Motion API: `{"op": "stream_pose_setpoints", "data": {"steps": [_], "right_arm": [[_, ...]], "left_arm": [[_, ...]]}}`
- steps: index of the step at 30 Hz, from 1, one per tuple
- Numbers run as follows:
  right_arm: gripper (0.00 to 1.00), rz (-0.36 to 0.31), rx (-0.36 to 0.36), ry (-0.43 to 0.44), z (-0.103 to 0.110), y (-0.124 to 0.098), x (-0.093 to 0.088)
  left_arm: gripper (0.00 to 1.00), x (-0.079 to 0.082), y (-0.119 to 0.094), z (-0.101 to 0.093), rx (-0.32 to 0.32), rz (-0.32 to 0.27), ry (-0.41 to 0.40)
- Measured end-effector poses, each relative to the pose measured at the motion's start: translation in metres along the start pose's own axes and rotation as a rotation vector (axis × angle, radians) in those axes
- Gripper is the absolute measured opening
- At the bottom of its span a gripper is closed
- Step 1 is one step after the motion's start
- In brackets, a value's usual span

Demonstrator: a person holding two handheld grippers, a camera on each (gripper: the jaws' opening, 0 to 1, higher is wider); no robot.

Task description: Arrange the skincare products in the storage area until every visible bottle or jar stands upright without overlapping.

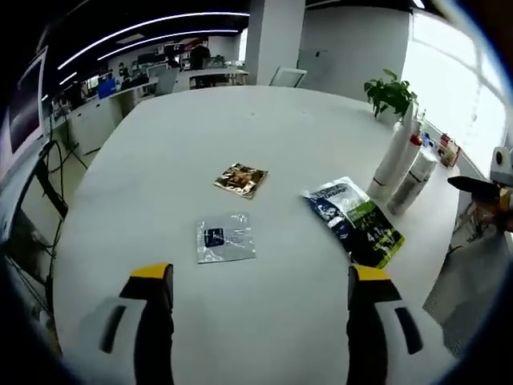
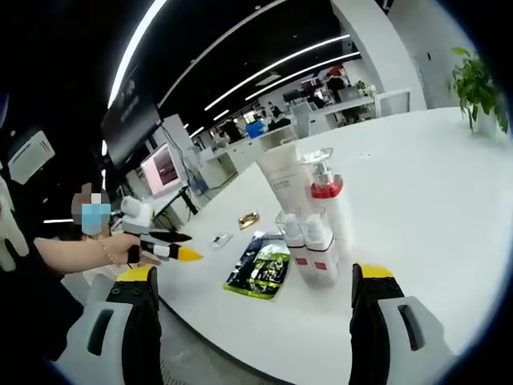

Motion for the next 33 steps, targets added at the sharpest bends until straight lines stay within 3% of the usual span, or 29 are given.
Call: {"op": "stream_pose_setpoints", "data": {"steps": [5,14,18,33], "right_arm": [[1.00,-0.004,-0.013,0.014,-0.006,0.000,-0.001],[1.00,0.015,-0.021,0.019,-0.006,0.002,-0.005],[1.00,0.014,-0.025,0.028,-0.007,0.002,-0.005],[1.00,0.021,-0.030,0.038,-0.009,0.003,-0.007]], "left_arm": [[0.75,-0.001,0.016,0.009,0.020,0.021,0.001],[0.68,0.011,0.034,0.031,0.060,0.041,-0.029],[0.60,0.011,0.039,0.033,0.059,0.052,-0.028],[0.52,0.006,0.050,0.034,0.074,0.078,-0.027]]}}
Point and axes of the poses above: the point that each gripper's makers call its tool centre point, and the gripper's own axes: y roughly forward along the fingers, z roughly to its left, x roughly out of its top, the point moved 1 cm from there along -y, roughly backward along the fingers, and after that the axes turned 1 degree about z, right-handed, at the moved point
